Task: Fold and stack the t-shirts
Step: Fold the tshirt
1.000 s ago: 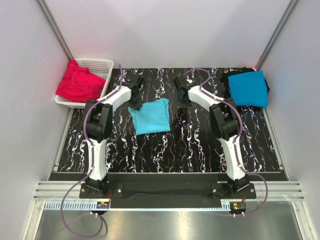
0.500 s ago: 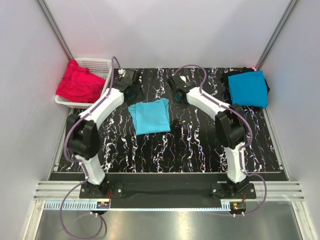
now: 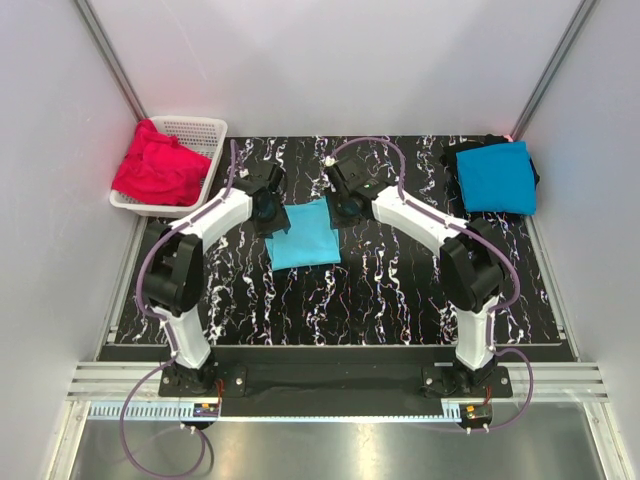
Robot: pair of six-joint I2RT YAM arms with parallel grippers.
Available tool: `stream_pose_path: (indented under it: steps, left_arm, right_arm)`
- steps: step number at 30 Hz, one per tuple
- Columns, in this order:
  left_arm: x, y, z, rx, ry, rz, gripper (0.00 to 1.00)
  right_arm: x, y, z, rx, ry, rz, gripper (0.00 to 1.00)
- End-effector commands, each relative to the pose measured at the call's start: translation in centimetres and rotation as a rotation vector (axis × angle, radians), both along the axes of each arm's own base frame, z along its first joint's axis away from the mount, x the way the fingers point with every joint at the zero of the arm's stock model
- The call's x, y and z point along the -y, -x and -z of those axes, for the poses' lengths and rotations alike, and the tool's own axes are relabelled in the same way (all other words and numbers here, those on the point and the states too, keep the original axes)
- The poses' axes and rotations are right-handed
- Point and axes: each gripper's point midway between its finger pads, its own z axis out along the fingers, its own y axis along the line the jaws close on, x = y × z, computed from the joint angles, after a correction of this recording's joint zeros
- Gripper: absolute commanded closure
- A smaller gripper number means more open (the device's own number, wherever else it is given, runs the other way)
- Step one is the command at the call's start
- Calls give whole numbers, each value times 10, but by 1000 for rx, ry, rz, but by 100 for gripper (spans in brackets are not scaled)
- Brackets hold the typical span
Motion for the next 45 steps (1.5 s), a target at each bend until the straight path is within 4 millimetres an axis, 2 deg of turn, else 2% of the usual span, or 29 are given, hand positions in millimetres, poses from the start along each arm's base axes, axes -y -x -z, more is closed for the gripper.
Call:
stream_pose_path:
  steps: [1, 7, 11, 14, 16, 17, 25, 28, 29, 31, 32, 36, 42, 45]
  left_arm:
    - [20, -3, -3, 4, 86, 21, 55]
    - [33, -4, -4, -9, 148, 39, 56]
    - [34, -1, -3, -20, 159, 39, 56]
    - [28, 5, 12, -53, 128, 27, 57]
    - [25, 12, 21, -77, 118, 16, 58]
    - [19, 21, 31, -104, 97, 7, 58]
    - [-5, 71, 78, -249, 18, -58, 61]
    - [-10, 83, 91, -295, 0, -70, 62]
    - [-15, 83, 93, -292, -25, -75, 62]
    - [-17, 86, 98, -303, -37, -78, 63]
    - [-18, 86, 99, -304, -41, -77, 63]
    - [-20, 88, 102, -313, -49, -75, 63]
    - [-25, 98, 102, -321, -61, -86, 63]
    - [-31, 111, 104, -338, -70, -102, 63]
  right_arm:
    - [-28, -2, -3, -12, -110, -54, 69]
    - [-48, -5, 11, -57, -153, -65, 73]
    - [-55, -1, 32, -117, -173, -65, 76]
    - [-56, 5, 46, -143, -166, -59, 78]
    - [-54, 6, 49, -144, -160, -51, 78]
    - [-53, 8, 51, -146, -151, -43, 78]
    - [-41, 8, 62, -160, -117, 40, 80]
    - [-32, 16, 72, -196, -100, 101, 81]
    - [-22, 24, 83, -217, -72, 132, 81]
    - [-14, 32, 92, -243, -58, 173, 83]
    - [-2, 39, 104, -252, -15, 208, 83]
    - [25, 55, 127, -282, 64, 296, 85]
    - [49, 71, 142, -305, 138, 379, 86]
    - [59, 79, 149, -322, 172, 411, 87]
